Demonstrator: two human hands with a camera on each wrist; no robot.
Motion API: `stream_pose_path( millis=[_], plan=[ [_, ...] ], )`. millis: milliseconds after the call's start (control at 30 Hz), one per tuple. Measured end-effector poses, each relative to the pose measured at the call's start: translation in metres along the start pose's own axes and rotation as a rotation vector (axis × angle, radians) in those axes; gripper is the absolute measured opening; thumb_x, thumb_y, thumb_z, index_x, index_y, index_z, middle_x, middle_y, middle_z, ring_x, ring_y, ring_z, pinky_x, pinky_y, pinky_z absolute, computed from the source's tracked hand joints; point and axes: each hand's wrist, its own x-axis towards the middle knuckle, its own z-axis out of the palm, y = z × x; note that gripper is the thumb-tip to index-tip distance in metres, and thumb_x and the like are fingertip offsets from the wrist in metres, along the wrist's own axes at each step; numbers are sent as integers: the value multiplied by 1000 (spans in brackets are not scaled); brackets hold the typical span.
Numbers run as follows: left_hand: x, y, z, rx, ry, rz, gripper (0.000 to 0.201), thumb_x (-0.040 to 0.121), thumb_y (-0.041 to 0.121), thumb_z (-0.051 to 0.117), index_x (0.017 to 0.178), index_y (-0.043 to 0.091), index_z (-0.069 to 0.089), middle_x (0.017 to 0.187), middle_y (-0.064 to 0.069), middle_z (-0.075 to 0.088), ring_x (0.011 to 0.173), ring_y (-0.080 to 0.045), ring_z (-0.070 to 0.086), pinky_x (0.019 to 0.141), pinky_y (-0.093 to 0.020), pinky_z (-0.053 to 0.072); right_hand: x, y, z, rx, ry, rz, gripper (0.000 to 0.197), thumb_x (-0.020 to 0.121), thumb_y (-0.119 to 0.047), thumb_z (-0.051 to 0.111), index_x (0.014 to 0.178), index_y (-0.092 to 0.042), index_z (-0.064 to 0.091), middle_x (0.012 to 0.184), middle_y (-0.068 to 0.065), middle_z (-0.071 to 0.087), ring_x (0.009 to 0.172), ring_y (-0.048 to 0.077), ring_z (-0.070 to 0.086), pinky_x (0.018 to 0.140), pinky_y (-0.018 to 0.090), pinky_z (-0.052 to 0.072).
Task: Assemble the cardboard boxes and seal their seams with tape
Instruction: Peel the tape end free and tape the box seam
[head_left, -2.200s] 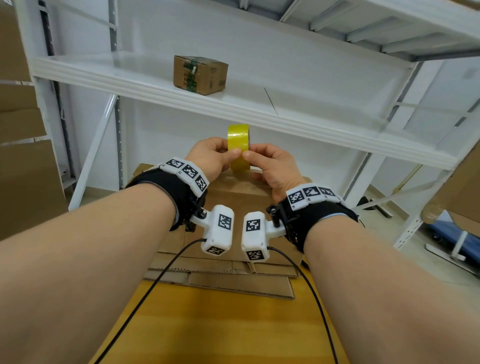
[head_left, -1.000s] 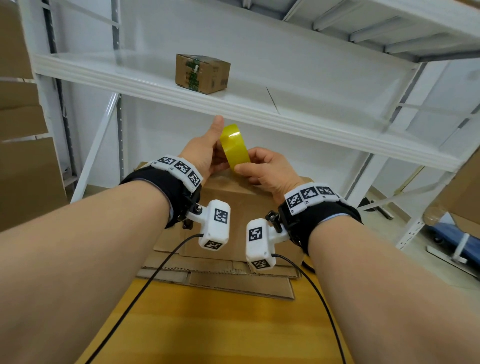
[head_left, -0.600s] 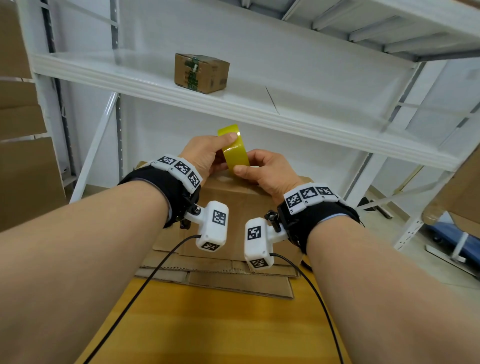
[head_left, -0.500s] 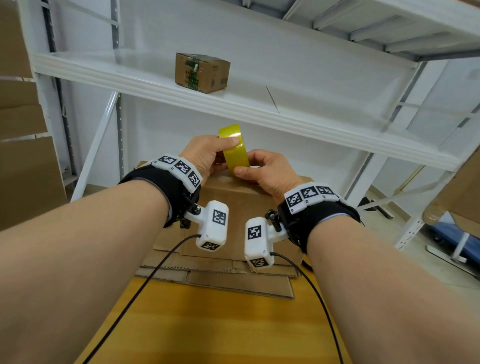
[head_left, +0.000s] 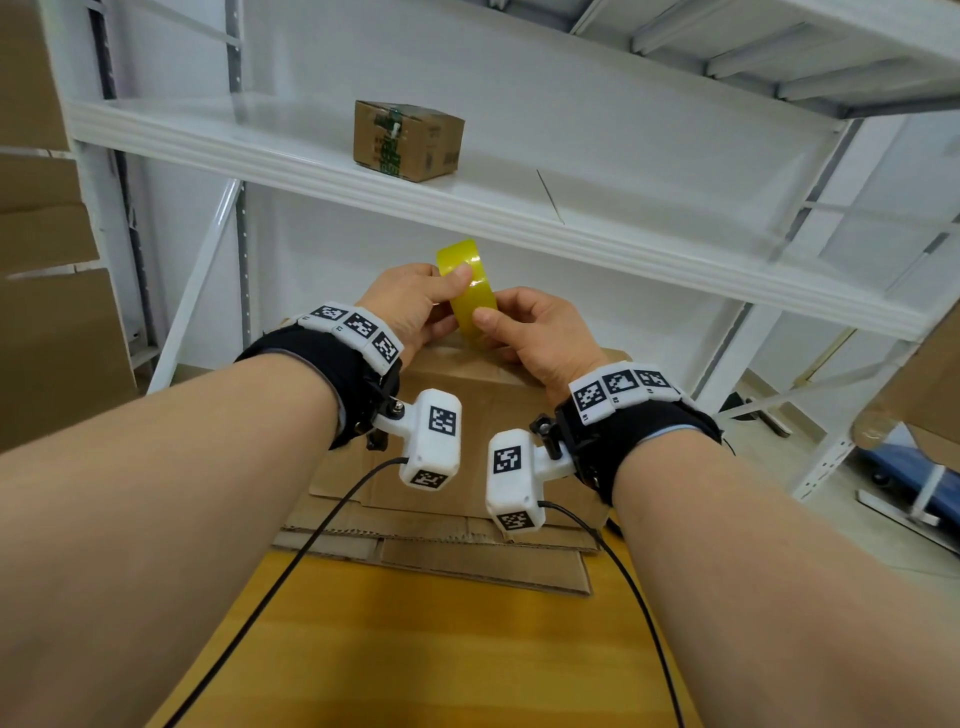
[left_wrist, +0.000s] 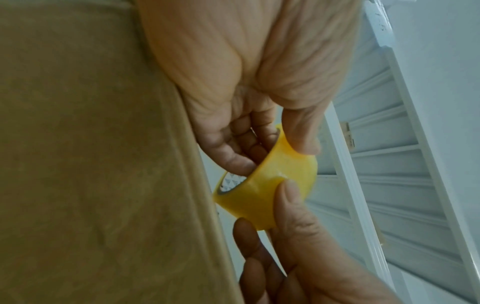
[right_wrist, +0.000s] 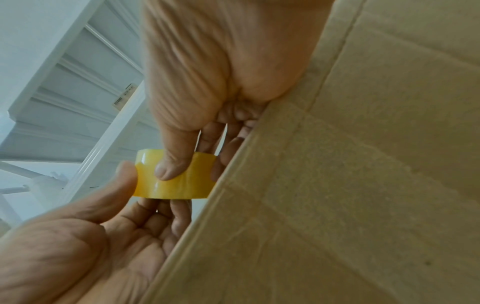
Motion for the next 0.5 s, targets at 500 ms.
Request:
stream_pose_path(
  millis=[500],
  plan=[
    [3,-7,2,246,-8,75,24,80,13,74,102,8,64,91,-4,67,83,-16,65,70,-22,52,-4,-3,-4,116,40,19,14,89,-4,69,101,-11,69,85,3,70,68,9,64,54,18,49]
  ],
)
